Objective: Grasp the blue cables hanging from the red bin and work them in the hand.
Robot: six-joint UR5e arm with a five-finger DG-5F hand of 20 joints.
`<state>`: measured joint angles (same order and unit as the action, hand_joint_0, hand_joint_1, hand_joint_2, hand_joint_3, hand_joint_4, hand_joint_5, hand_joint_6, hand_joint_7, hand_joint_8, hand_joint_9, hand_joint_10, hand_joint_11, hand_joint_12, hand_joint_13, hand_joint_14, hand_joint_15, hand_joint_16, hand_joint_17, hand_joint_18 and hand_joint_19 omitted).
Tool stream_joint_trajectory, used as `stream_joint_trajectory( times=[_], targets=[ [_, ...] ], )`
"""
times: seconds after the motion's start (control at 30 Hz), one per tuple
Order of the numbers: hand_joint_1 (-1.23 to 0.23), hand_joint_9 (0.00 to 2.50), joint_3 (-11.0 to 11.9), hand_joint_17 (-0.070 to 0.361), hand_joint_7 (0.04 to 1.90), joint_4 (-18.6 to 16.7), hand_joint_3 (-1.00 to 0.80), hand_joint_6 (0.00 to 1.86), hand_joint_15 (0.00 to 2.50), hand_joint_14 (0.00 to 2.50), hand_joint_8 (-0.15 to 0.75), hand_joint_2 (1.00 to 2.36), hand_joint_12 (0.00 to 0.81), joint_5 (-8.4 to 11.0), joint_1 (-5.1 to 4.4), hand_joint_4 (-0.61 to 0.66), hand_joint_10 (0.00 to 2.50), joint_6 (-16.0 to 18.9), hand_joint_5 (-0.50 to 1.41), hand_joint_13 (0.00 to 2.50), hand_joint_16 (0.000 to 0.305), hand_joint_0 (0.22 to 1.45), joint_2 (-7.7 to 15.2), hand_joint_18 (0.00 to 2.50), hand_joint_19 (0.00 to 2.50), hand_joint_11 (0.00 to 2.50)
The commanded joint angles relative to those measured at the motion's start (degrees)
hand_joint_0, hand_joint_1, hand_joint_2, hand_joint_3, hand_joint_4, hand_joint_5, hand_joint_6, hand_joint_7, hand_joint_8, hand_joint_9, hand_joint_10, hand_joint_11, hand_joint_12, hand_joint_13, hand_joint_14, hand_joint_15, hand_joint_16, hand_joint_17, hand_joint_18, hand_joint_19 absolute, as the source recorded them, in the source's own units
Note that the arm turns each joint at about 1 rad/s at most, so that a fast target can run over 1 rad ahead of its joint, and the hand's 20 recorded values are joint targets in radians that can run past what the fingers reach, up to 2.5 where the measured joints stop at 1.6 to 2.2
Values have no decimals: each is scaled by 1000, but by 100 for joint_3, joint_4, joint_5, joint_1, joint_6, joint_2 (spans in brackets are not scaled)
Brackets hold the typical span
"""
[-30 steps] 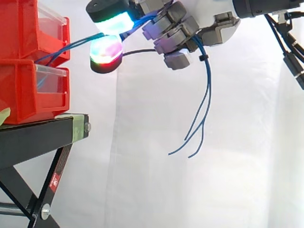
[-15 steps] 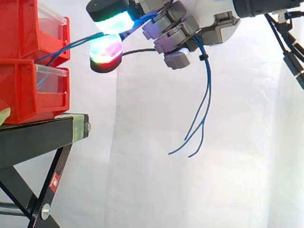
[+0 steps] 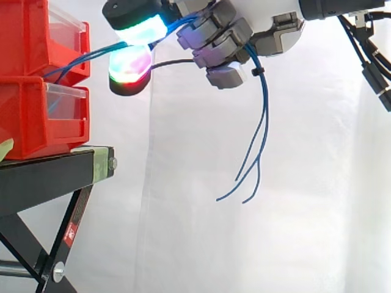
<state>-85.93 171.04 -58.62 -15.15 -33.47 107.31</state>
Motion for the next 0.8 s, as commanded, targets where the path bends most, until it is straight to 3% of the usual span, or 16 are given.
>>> stream_joint_trajectory(
  times=[0.0, 0.1, 0.13, 0.17, 0.23, 0.27, 0.37, 0.43, 0.57, 0.6, 0.63, 0.67, 0.77],
  targets=[
    [-633, 1053, 6, 93, 1365, -1, 508, 80, 1824, 2500, 277, 1185, 411, -44, 3, 277, 2500, -81, 426, 1278, 41, 1234, 9, 1341, 1126, 2500],
    [-662, 1053, -3, 93, 1348, -1, 399, 97, 1824, 2500, 277, 1153, 411, -44, 3, 296, 2500, -81, 405, 1278, 41, 1123, 9, 1341, 1126, 2500],
    [-676, 1053, -3, 93, 1347, -1, 371, 100, 1824, 2500, 277, 1065, 411, -44, -5, 309, 2500, -81, 395, 1278, 41, 1111, 0, 1341, 1126, 2500],
    [-691, 1053, -3, 93, 1340, -1, 284, 92, 1824, 2500, 277, 1003, 411, -44, 3, 327, 2500, -81, 387, 1278, 41, 1064, 0, 1341, 1126, 2500],
    [-685, 1053, 6, 93, 1353, -1, -16, 64, 1824, 2500, 277, 1016, 411, -44, 3, 320, 2500, -81, 378, 1278, 41, 1007, 0, 1341, 1126, 2500],
    [-670, 1053, -3, 93, 1357, -1, -67, 46, 1824, 2500, 277, 1019, 411, -44, 3, 314, 2500, -81, 374, 1278, 41, 1018, 0, 1341, 1126, 2500],
    [-632, 1053, -3, 93, 1347, -1, 391, 60, 1824, 2500, 277, 1000, 411, -26, 3, 302, 2500, -99, 411, 1278, 41, 1186, 0, 1341, 1126, 2500],
    [-619, 1053, 6, 93, 1367, -1, 458, 58, 1824, 2500, 277, 1121, 411, -18, 3, 288, 2500, -108, 440, 1278, 41, 1203, 0, 1341, 1126, 2500],
    [-612, 1053, -3, 93, 1372, -10, 452, 66, 1824, 2500, 277, 1235, 411, -18, 12, 281, 2500, -108, 462, 1278, 41, 1209, 0, 1341, 1126, 2500],
    [-614, 1053, -3, 93, 1376, -10, 441, 69, 1824, 2500, 277, 1235, 411, -18, 12, 282, 2500, -108, 461, 1278, 41, 1211, 0, 1341, 1126, 2500],
    [-629, 1053, -3, 93, 1374, -27, 442, 70, 1824, 2500, 277, 1145, 411, -18, 12, 282, 2500, -116, 460, 1278, 41, 1218, 0, 1341, 1126, 2500],
    [-645, 1053, 6, 93, 1358, -62, 371, 77, 1824, 2500, 277, 1003, 411, -18, 12, 300, 2500, -134, 437, 1278, 41, 1187, 0, 1341, 1126, 2500],
    [-643, 1053, -3, 93, 1370, -115, -169, 0, 1824, 2500, 277, 1021, 411, -44, 12, 314, 2500, -152, 416, 1278, 41, 1111, 0, 1341, 1126, 2500]
  ],
)
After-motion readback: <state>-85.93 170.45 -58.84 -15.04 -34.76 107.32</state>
